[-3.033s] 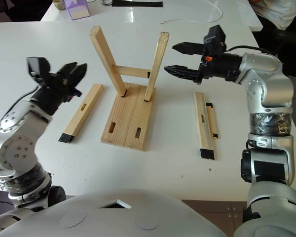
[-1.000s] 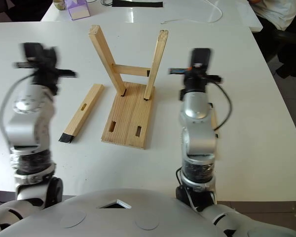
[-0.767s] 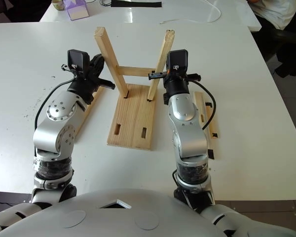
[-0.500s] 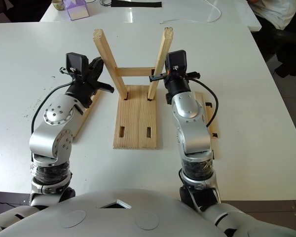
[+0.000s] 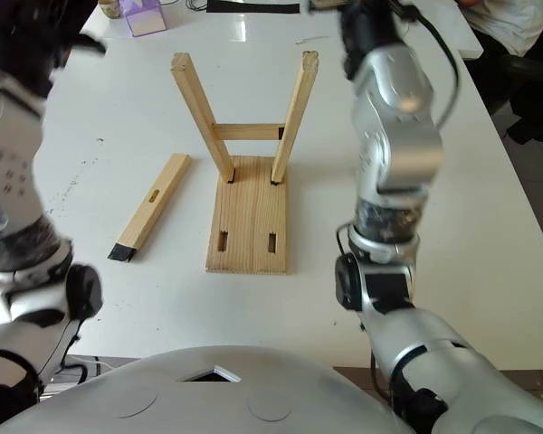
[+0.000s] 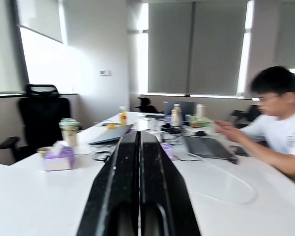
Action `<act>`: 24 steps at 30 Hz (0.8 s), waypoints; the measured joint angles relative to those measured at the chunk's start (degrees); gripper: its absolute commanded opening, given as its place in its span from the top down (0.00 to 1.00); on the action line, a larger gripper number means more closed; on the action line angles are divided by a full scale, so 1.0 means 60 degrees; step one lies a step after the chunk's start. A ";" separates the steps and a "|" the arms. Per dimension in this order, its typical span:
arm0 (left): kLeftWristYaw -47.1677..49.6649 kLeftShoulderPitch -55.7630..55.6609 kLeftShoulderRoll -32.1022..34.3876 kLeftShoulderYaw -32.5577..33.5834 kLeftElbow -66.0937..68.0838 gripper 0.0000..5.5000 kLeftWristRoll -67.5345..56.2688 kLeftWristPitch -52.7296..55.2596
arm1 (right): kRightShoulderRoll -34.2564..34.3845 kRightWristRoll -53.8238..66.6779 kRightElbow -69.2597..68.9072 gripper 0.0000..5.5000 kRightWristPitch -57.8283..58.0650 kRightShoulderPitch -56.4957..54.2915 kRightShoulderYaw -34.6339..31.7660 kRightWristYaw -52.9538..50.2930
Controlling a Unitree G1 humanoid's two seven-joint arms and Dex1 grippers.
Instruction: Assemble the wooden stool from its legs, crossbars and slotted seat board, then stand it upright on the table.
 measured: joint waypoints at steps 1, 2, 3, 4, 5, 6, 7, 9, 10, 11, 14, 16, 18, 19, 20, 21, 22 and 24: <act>0.0136 -0.0382 -0.0377 -0.0201 0.0330 1.00 -0.0044 0.0018 | 0.0108 0.0087 0.0307 1.00 -0.0032 -0.0385 0.0077 0.0043; 0.0225 -0.0637 -0.0669 -0.0238 0.0585 1.00 -0.0072 0.0044 | 0.0175 0.0117 0.0485 1.00 -0.0051 -0.0625 0.0132 0.0081; 0.0308 -0.0824 -0.0877 -0.0255 0.0757 1.00 -0.0194 0.0068 | 0.0232 0.0226 0.0569 1.00 -0.0067 -0.0769 0.0174 0.0112; 0.0357 -0.0897 -0.0994 -0.0238 0.0835 1.00 -0.0243 0.0084 | 0.0252 0.0296 0.0592 1.00 -0.0073 -0.0778 0.0185 0.0116; 0.0403 -0.0924 -0.1062 -0.0210 0.0867 1.00 -0.0265 0.0140 | 0.0271 0.0300 0.0601 1.00 -0.0068 -0.0775 0.0208 0.0110; 0.0463 -0.0927 -0.1102 -0.0171 0.0890 1.00 -0.0301 0.0203 | 0.0305 0.0321 0.0558 1.00 -0.0050 -0.0772 0.0236 0.0097; 0.0572 -0.0927 -0.1190 -0.0059 0.0879 1.00 -0.0340 0.0211 | 0.0367 0.0420 0.0398 1.00 -0.0007 -0.0773 0.0242 0.0066; 0.0665 -0.0935 -0.1292 0.0082 0.0759 1.00 -0.0401 0.0220 | 0.0525 0.0584 0.0025 1.00 0.0049 -0.0799 0.0198 -0.0010; 0.0727 -0.0994 -0.1331 0.0135 0.0592 1.00 -0.0431 0.0227 | 0.0588 0.0815 -0.0240 1.00 0.0138 -0.0870 0.0126 -0.0079; 0.0774 -0.1138 -0.1346 0.0154 0.0473 1.00 -0.0478 0.0233 | 0.0602 0.0894 -0.0452 1.00 0.0198 -0.1003 0.0049 -0.0102; 0.0783 -0.1686 -0.1349 0.0157 0.0218 1.00 -0.0678 0.0226 | 0.0593 0.1142 -0.0860 1.00 0.0210 -0.1311 -0.0182 -0.0280; 0.0786 -0.1750 -0.1369 0.0157 0.0273 1.00 -0.0732 0.0232 | 0.0571 0.1112 -0.0876 1.00 0.0189 -0.1302 -0.0183 -0.0384; 0.0806 -0.1618 -0.1463 0.0125 0.0675 1.00 -0.0745 0.0360 | 0.0490 0.0889 -0.0735 1.00 0.0159 -0.1097 -0.0052 -0.0556; 0.0848 -0.1342 -0.1561 0.0054 0.0856 1.00 -0.0743 0.0481 | 0.0400 0.0625 -0.0562 1.00 0.0145 -0.0797 0.0168 -0.0649; 0.0891 -0.1124 -0.1673 0.0019 0.0971 1.00 -0.0743 0.0568 | 0.0343 0.0497 -0.0434 1.00 0.0158 -0.0572 0.0293 -0.0667; 0.0987 -0.0604 -0.1870 -0.0057 0.1263 1.00 -0.0732 0.0750 | 0.0260 0.0297 -0.0117 1.00 0.0272 -0.0068 0.0569 -0.0670; 0.1057 -0.0134 -0.2125 -0.0096 0.1580 1.00 -0.0659 0.0600 | 0.0099 -0.0002 0.0272 1.00 0.0466 0.0568 0.0962 -0.0653; 0.0970 0.0061 -0.2189 -0.0366 0.1811 1.00 -0.0578 0.0184 | 0.0058 -0.0130 0.0277 1.00 0.0405 0.0934 0.1157 -0.0664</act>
